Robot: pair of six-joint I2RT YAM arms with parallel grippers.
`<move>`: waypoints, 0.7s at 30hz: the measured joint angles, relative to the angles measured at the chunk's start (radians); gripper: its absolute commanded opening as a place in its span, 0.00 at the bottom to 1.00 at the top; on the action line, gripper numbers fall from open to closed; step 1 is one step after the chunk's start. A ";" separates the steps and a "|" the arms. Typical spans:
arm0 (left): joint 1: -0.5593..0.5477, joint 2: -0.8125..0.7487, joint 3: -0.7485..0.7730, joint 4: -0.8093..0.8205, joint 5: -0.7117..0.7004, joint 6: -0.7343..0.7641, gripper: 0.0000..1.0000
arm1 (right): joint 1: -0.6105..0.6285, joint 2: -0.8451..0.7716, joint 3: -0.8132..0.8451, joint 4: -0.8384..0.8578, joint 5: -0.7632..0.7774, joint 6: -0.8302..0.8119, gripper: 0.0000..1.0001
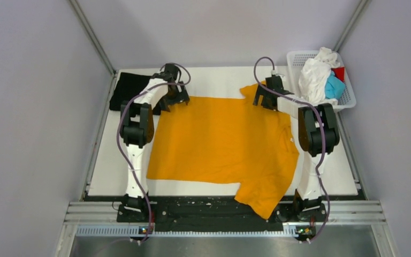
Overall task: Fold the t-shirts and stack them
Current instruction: Flatten out the tshirt
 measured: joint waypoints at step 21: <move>0.110 0.220 0.386 0.032 0.265 -0.016 0.99 | -0.044 0.348 0.572 -0.174 -0.006 -0.041 0.99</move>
